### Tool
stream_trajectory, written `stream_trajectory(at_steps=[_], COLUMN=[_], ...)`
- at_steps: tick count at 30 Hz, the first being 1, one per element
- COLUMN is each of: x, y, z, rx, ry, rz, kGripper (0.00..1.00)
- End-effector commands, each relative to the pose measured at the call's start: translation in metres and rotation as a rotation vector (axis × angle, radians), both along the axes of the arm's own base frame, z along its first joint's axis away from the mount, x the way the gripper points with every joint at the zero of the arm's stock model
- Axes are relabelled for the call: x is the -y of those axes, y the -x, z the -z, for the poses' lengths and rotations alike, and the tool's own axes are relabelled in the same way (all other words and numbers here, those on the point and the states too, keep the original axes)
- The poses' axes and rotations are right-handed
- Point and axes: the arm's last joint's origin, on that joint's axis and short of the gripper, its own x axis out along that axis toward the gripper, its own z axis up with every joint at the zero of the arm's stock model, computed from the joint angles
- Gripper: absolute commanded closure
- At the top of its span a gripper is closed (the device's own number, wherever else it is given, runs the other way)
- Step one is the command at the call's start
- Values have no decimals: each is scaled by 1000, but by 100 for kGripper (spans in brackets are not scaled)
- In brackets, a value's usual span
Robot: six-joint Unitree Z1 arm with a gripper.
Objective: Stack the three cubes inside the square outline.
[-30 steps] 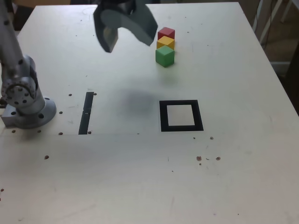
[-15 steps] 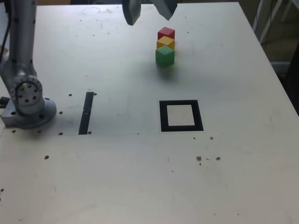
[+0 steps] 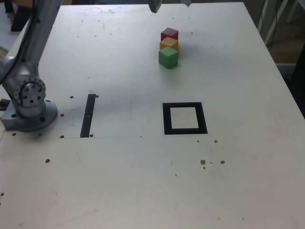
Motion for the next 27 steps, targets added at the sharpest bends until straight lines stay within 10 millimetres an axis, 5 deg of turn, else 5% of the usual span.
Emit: stream_trajectory(at_steps=[1,11,27], x=[-5,-22,-16], y=[-2,-7,-3], z=[10,48,81], rx=[-19,-104,-154], ry=[6,-5,29], rz=[-1,-12,-3], kGripper=[5,5,8])
